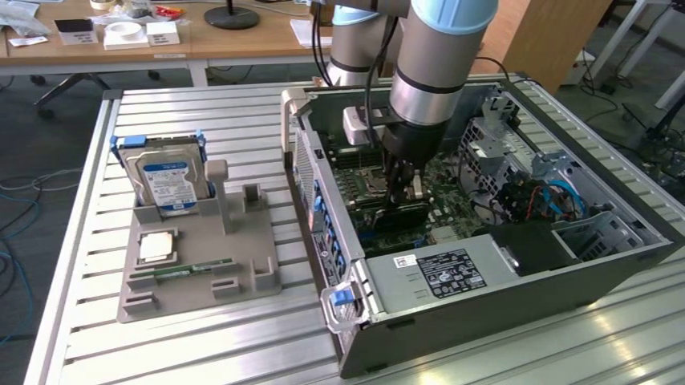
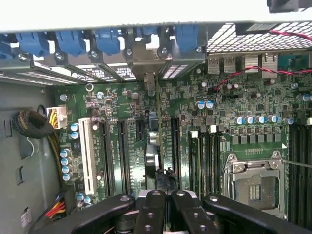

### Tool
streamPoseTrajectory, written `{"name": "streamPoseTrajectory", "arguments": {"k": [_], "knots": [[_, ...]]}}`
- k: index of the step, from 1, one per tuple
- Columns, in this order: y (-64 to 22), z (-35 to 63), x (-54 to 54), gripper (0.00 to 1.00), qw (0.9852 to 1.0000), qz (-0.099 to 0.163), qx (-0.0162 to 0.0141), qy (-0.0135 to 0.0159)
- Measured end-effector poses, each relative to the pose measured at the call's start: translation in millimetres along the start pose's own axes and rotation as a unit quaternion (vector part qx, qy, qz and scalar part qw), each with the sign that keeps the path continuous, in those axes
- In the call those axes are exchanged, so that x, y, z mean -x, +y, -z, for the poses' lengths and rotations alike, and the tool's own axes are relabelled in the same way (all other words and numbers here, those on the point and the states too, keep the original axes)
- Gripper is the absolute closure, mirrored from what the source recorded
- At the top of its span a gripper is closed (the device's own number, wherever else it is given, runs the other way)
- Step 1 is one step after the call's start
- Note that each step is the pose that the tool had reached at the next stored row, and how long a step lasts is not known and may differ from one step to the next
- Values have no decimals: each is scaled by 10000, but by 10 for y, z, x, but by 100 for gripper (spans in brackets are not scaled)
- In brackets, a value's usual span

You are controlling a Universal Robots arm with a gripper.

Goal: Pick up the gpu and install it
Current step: 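Press down on the gpu until it lock into place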

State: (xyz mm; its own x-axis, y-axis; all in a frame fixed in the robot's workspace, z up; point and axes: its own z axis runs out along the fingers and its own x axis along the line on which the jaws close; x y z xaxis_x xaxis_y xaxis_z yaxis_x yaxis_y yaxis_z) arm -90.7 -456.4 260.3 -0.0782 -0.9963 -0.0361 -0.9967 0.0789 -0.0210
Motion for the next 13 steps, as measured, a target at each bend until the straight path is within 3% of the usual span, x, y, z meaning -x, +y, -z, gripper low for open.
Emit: {"name": "streamPoseTrajectory", "arguments": {"k": [13], "knots": [[-7, 339, 10, 89, 10000, 1, 4, 11]]}}
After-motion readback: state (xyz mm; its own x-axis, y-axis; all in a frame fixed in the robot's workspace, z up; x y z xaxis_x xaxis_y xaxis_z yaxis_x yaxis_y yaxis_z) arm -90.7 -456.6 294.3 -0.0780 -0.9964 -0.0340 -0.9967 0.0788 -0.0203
